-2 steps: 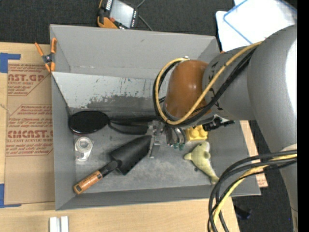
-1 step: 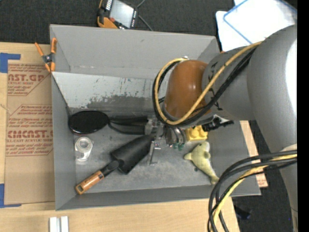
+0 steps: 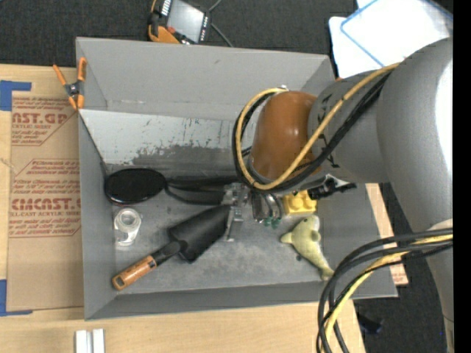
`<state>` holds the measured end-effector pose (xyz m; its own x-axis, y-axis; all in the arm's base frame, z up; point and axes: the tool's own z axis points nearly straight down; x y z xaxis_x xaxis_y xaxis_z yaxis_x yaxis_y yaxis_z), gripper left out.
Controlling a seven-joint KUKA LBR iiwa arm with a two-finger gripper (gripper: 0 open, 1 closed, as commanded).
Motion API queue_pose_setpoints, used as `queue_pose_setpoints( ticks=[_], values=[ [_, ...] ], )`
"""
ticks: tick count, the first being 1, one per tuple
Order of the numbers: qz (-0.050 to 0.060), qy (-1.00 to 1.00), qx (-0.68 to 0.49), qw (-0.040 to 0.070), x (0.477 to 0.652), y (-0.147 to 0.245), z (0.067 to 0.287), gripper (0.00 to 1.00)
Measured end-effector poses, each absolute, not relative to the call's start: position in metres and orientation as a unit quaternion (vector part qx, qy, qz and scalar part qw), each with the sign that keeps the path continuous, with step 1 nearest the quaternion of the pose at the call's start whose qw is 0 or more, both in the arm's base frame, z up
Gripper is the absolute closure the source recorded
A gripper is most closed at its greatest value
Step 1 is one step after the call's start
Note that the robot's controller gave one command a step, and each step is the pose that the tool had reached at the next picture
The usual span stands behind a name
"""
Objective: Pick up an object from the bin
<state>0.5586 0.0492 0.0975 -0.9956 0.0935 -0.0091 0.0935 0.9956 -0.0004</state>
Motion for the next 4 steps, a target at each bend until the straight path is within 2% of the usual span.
queue_pose_setpoints(
  ticks=[2, 3, 4],
  values=[
    [-0.002, 0.998, 0.058, 0.005, 0.563, 0.062, 0.096, 1.0],
    [-0.002, 0.999, 0.048, 0.002, 0.556, 0.063, 0.093, 0.0],
    [-0.003, 0.999, 0.045, 0.004, 0.556, 0.062, 0.093, 1.0]
  ],
)
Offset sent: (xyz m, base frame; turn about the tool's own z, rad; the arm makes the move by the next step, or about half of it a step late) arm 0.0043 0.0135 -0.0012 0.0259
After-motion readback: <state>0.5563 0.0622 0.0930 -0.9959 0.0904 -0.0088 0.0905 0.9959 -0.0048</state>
